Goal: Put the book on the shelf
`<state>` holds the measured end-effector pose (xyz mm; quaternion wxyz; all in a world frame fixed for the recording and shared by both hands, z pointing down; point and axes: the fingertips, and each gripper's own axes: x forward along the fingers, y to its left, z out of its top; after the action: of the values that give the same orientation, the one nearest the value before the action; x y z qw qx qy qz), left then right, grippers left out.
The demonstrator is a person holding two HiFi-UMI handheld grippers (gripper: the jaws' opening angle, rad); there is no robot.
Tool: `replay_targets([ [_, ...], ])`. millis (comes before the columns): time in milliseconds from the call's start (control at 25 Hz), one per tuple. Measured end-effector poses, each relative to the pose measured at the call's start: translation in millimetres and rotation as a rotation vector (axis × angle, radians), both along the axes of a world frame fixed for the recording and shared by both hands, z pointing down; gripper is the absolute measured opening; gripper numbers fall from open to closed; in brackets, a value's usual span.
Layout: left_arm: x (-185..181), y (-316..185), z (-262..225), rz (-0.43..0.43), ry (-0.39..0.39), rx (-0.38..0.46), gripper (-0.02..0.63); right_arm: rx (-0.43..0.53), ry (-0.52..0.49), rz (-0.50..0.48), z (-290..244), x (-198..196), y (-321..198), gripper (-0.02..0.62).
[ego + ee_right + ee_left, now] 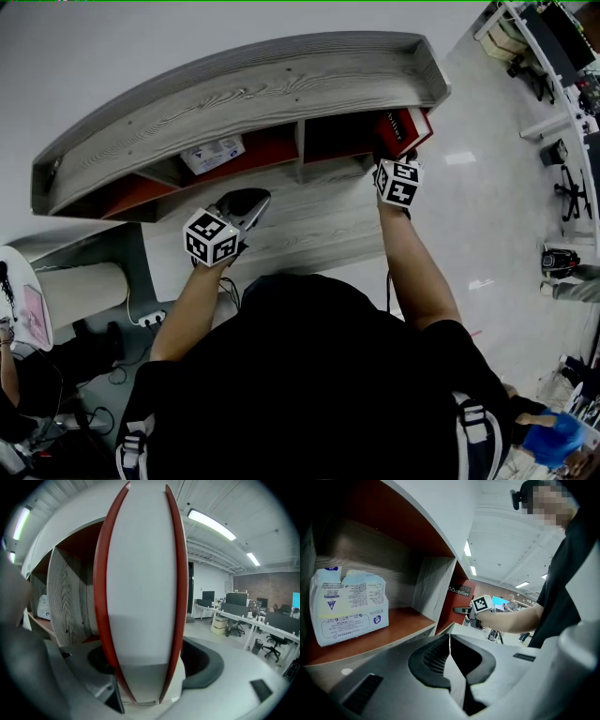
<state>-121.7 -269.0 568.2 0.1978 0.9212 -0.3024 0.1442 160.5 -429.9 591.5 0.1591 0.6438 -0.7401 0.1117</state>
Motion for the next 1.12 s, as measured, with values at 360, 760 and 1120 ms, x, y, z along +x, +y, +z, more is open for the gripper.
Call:
replay_targets([
  [360,2,-2,1,0.002,0.004,-0.005,0.023,-0.018,-0.02,0.015,7,2,-8,0.359],
  [760,-1,-1,4,-0.009,0.004,-0.016,0.023,-0.011,-0.014,0.015,8,0,-14,0.357],
  [1120,4,-3,5,0.001,0.005,-0.014,0.023,-0.008,-0.022,0.009,9,0,-14,0.357],
])
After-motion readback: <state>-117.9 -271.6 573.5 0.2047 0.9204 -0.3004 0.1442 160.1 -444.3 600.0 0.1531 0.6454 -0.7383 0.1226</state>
